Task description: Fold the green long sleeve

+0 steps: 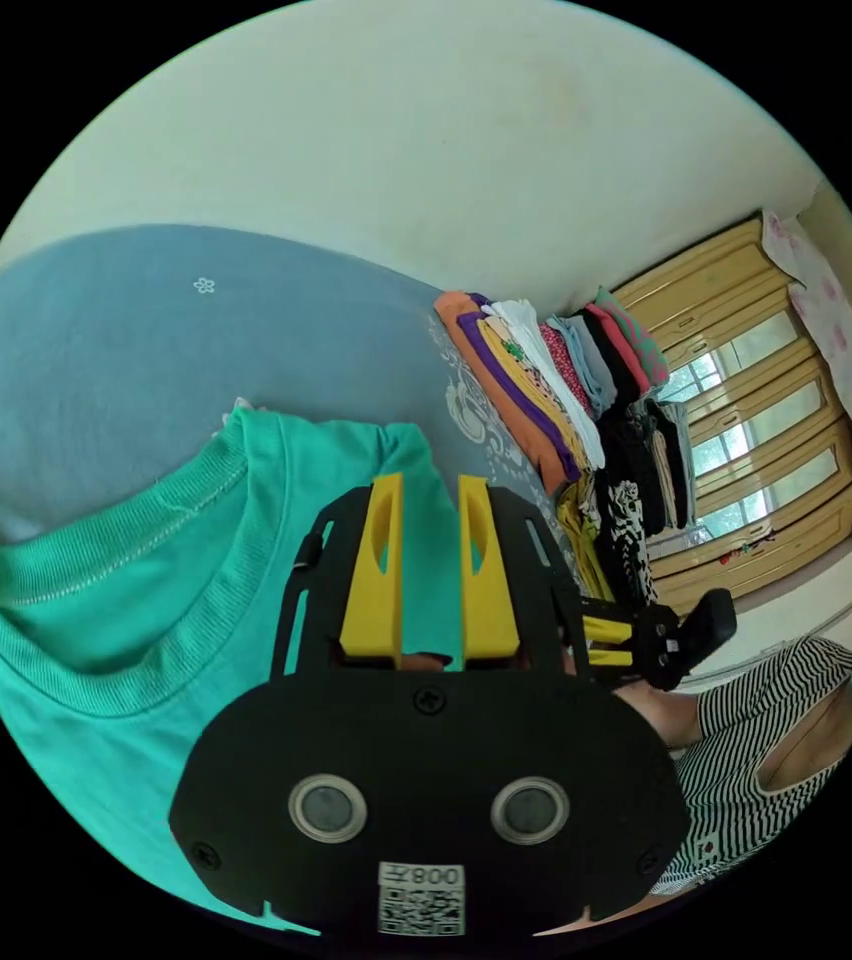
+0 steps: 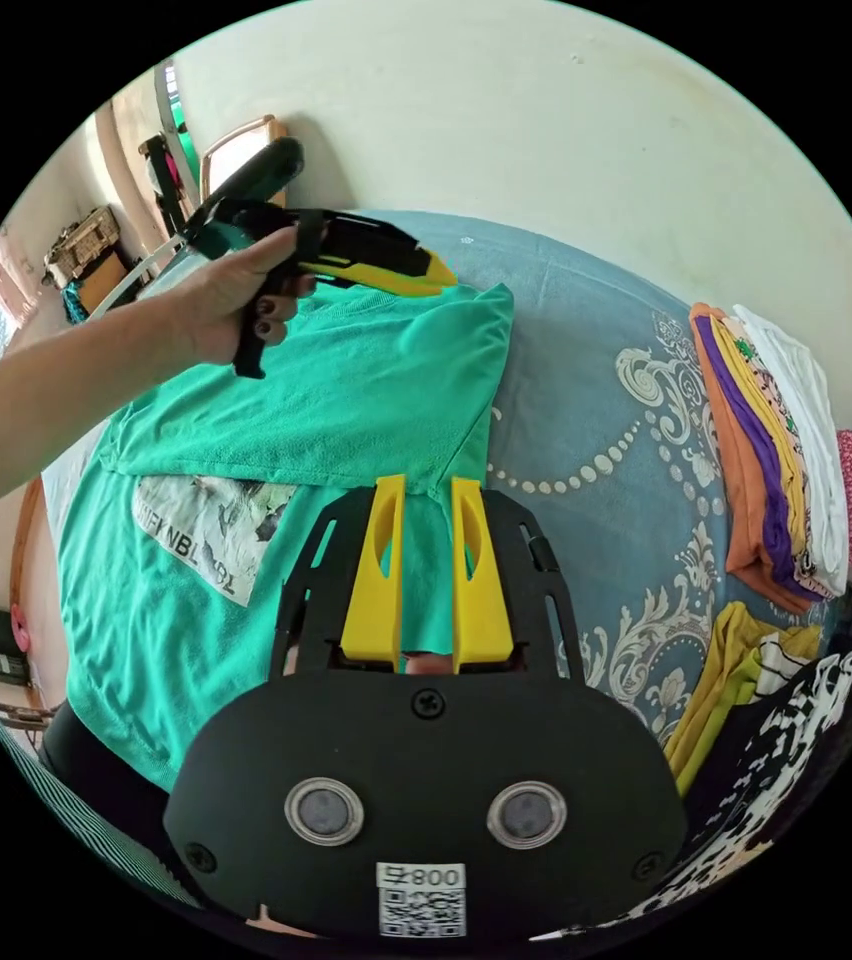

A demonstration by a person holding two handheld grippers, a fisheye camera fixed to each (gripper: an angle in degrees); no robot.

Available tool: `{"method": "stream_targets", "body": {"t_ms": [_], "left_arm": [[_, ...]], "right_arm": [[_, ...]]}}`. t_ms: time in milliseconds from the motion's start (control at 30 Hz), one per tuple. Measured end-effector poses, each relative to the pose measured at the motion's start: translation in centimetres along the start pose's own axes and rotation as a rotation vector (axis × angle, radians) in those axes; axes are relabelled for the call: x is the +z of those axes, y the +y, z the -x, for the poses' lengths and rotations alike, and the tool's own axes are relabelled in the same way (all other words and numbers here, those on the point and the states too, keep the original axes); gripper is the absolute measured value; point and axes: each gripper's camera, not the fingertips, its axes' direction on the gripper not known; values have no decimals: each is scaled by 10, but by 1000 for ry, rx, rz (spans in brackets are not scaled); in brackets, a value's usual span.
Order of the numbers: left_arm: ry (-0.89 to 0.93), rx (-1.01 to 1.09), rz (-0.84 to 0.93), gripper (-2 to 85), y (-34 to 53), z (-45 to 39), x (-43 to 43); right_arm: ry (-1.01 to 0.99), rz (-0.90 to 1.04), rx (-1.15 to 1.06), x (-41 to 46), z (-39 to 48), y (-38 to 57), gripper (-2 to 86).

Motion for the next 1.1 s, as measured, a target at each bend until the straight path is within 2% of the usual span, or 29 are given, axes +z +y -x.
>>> {"method": "stream_targets", "body": {"t_ms": [133, 267, 467, 533, 700, 800, 1000, 1100], "left_arm": [[-15, -49, 105, 40, -27, 15, 41], [18, -21, 57, 13, -42, 6, 49], [59, 39, 32, 7, -74, -12, 65], [59, 44, 50, 7, -83, -14, 77], [-41, 28, 168, 13, -90, -9, 116], [22, 2, 93, 20, -87, -8, 106], [5, 56, -72, 25, -66, -25, 57], [0, 44, -131, 23, -50, -31, 42]], "right_arm": [[43, 50, -34, 10, 9, -8, 65], [40, 24, -41, -2, 8, -9, 20], [-97, -98, 80, -45, -32, -1, 6], [-82, -108, 100, -52, -42, 1, 6], [-111, -19, 153, -31, -61, 1, 7], [-133, -14, 166, -29, -67, 2, 6], [-114, -71, 198, -52, -78, 0, 1], [-140, -127, 142, -63, -66, -8, 1]]}}
